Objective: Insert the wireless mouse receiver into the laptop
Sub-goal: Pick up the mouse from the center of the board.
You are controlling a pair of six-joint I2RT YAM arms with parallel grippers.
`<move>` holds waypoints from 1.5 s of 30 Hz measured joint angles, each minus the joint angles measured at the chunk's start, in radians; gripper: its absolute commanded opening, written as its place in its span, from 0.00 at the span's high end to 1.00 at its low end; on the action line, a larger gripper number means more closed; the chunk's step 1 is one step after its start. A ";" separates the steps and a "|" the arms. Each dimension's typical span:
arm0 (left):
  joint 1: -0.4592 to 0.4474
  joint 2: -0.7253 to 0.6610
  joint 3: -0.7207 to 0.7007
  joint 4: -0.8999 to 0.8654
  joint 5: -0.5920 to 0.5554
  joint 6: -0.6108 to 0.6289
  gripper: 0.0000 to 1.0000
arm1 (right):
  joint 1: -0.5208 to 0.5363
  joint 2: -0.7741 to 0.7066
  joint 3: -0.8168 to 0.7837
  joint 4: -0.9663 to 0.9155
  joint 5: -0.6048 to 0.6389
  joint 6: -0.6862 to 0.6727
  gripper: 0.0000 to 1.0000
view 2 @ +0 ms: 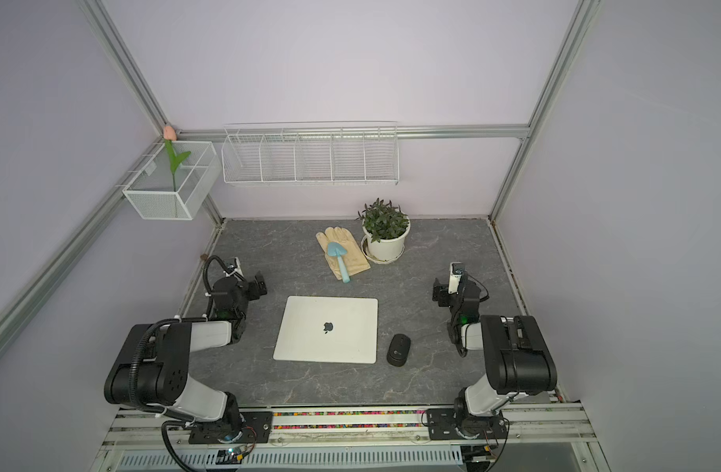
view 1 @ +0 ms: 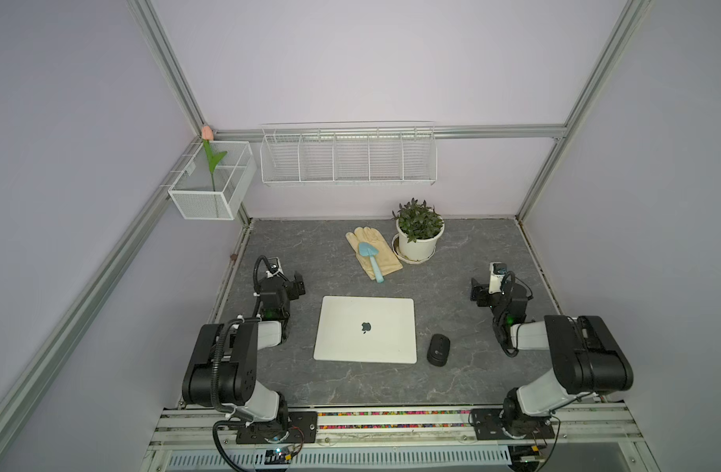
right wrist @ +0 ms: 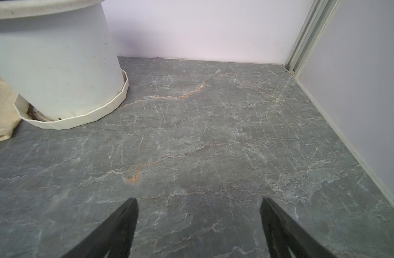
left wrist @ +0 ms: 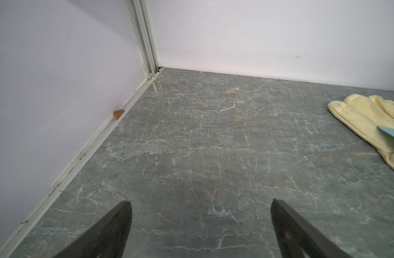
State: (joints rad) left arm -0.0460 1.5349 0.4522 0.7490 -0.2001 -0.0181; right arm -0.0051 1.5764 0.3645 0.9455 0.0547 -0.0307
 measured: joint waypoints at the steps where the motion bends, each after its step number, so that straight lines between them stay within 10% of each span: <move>1: 0.000 0.000 0.000 0.000 0.000 0.000 0.01 | 0.000 0.000 0.000 0.000 0.000 0.000 0.11; 29: 0.000 -0.007 0.003 -0.018 0.008 0.003 0.01 | 0.000 -0.013 -0.032 0.016 0.065 0.016 0.11; 45: -0.057 -0.350 0.317 -0.614 0.295 -0.155 0.06 | 0.009 -0.640 0.140 -0.628 -0.009 0.409 0.11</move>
State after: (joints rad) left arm -0.1032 1.1851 0.7692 0.1349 0.0952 -0.1734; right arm 0.0036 0.9367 0.5049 0.3180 0.0456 0.3786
